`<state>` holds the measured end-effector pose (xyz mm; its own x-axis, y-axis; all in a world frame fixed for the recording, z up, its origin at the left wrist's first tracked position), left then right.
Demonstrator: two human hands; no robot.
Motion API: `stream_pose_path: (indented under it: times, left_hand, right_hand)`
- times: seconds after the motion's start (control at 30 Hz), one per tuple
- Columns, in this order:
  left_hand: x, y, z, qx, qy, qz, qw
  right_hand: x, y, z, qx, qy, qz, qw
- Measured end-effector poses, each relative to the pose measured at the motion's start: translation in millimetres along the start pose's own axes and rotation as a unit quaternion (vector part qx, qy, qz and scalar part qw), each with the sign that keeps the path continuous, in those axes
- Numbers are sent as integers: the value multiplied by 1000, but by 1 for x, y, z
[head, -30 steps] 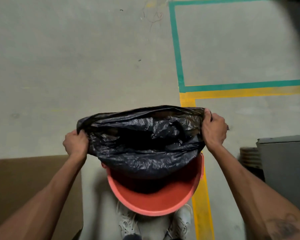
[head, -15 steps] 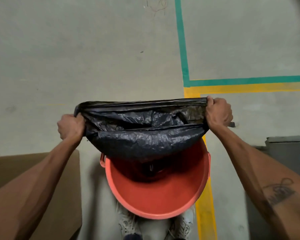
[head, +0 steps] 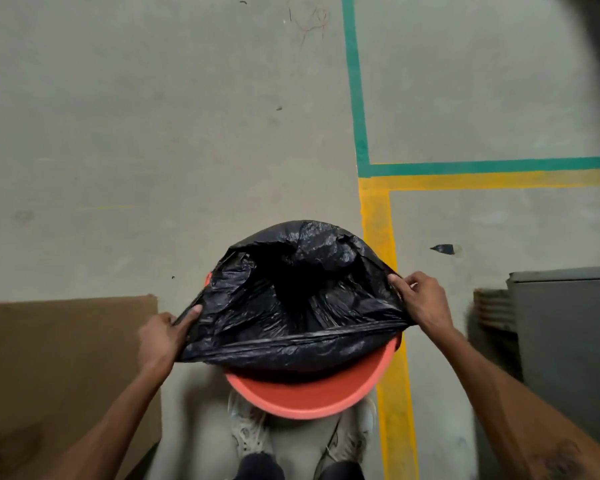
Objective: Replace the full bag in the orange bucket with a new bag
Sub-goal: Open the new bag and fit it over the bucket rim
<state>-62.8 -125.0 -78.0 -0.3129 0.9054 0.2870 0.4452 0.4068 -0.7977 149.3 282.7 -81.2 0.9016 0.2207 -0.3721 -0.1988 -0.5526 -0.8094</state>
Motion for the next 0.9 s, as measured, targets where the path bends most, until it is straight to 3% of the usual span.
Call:
stream_pose_path:
  times: [0.13, 0.23, 0.33, 0.53, 0.77, 0.9]
  left_hand:
    - [-14, 13, -31, -2, 6, -59, 998]
    - [-30, 29, -42, -50, -43, -80, 995]
    - [-43, 41, -59, -94, -87, -46, 991]
    - [-60, 54, -92, -128, -158, -53, 978]
    - [-68, 69, -108, -176, -164, -46, 970]
    - [-72, 82, -110, -184, -204, -95, 957]
  right_hand:
    - [17, 1, -22, -19, -4, 57, 998]
    - [24, 4, -32, -64, 16, 71, 995]
    - [26, 8, -49, -112, 47, 47, 991]
    - [44, 14, -79, -118, 102, -14, 988]
    - [74, 49, -111, -260, 180, -28, 948]
    - [79, 61, -120, -259, 185, -27, 948]
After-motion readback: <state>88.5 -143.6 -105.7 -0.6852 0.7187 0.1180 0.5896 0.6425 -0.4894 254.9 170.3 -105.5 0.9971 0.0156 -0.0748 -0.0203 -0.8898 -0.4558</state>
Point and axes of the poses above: each hand's wrist, its own z-axis towards the middle knuckle, its own y-axis out of the palm, x = y × z, the point moved 2 cm from there along z, towards the middle knuckle, and after that the axes turned 6 degrees about x, right-handed, at the moved point
